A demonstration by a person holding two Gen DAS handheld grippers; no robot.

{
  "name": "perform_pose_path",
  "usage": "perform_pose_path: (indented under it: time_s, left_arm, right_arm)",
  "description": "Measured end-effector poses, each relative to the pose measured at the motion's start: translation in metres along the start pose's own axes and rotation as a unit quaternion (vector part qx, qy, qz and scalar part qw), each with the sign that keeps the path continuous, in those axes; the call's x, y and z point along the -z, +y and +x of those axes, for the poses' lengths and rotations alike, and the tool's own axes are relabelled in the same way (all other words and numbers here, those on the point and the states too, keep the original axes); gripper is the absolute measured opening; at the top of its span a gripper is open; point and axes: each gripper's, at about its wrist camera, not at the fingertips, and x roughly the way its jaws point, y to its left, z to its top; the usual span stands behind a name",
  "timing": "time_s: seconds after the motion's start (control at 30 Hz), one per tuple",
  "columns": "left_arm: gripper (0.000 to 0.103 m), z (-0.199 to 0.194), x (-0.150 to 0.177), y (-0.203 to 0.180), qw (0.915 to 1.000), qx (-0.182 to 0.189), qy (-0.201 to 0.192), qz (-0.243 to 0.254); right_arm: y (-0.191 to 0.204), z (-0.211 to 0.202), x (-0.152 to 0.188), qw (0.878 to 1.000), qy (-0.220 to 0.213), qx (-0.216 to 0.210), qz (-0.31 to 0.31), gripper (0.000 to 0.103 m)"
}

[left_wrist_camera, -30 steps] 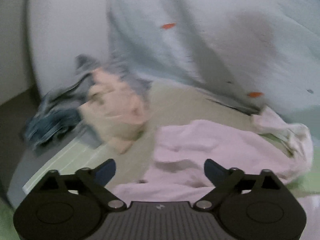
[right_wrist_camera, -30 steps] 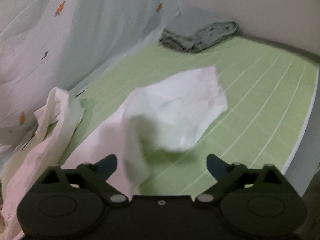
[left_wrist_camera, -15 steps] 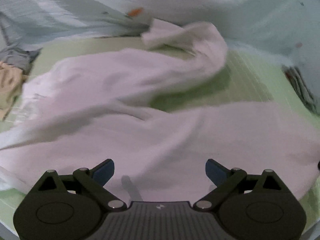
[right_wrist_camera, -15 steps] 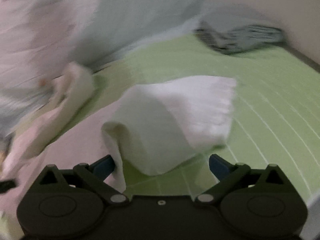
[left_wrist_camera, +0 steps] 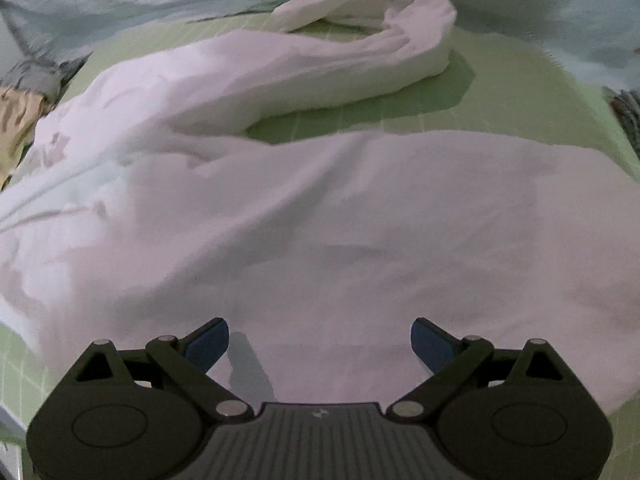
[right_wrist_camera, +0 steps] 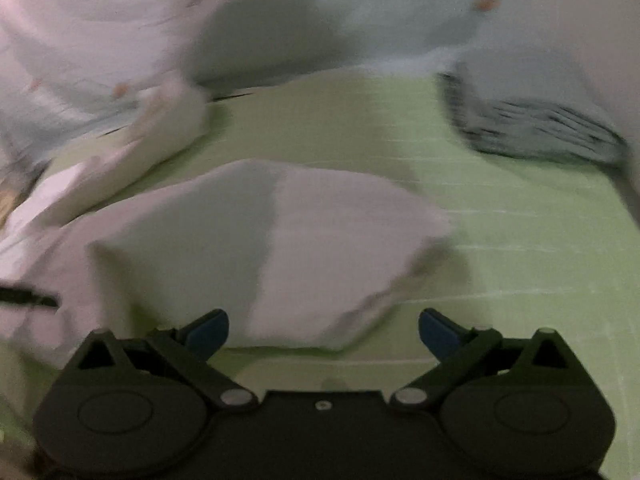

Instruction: Fold clothes

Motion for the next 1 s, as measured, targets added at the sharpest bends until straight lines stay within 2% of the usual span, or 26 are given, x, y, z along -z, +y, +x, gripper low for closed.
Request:
perform_pose_path:
  time_s: [0.1,0.17,0.27,0.37,0.4,0.43,0.53,0.6,0.7,0.83,0.9,0.97,1.0]
  left_arm:
    - [0.1,0.006,0.009,-0.005,0.9998,-0.012,0.015,0.001]
    - [0.101,0.005,0.013,-0.008,0.9997,-0.021,0.013,-0.001]
    - [0.103,0.008,0.011,-0.008,0.9993,-0.026,0.021,-0.016]
    - [0.103,0.009,0.011,-0.009,0.9991,-0.028,0.022,-0.023]
    - [0.103,0.008,0.012,-0.01,0.9991,-0.03,0.019,-0.022]
    - [0.103,0.008,0.012,-0.01,0.9991,-0.03,0.02,-0.022]
    - [0.103,0.008,0.011,-0.01,0.9989,-0.031,0.025,-0.026]
    - [0.103,0.009,0.009,-0.009,0.9986,-0.031,0.033,-0.026]
    - [0.103,0.007,0.007,-0.011,0.9984,-0.034,0.042,-0.013]
    - [0.103,0.004,0.014,-0.019,0.998,-0.008,0.062,0.006]
    - [0.103,0.001,0.021,-0.026,0.998,-0.008,0.062,0.013]
    - [0.103,-0.003,0.026,-0.03,0.9982,-0.016,0.057,0.012]
    - [0.103,-0.003,0.027,-0.029,0.9981,-0.014,0.059,0.006]
  right_arm:
    - [0.0,0.013,0.002,1.0,0.008,-0.002,0.027,0.102]
    - [0.009,0.024,0.006,0.999,0.021,0.019,0.038,0.1]
    - [0.023,0.038,0.009,0.996,0.041,0.057,0.06,0.08]
    - [0.027,0.039,0.011,0.995,0.039,0.054,0.078,0.074]
    - [0.027,0.038,0.011,0.995,0.036,0.057,0.077,0.065]
    - [0.027,0.037,0.012,0.995,0.032,0.06,0.076,0.047]
    - [0.011,0.029,0.014,0.992,0.01,0.035,0.118,0.023]
    - [0.0,0.014,0.009,0.99,-0.02,0.052,0.132,0.019]
    - [-0.02,-0.026,-0.005,0.983,-0.086,0.12,0.111,0.018]
    - [-0.041,-0.067,-0.025,0.975,-0.135,0.161,0.07,0.018]
    - [-0.042,-0.063,-0.025,0.975,-0.117,0.187,0.027,0.021]
    - [-0.044,-0.047,-0.02,0.972,-0.078,0.223,0.002,0.036]
    - [-0.049,-0.043,-0.014,0.968,-0.064,0.242,0.01,0.049]
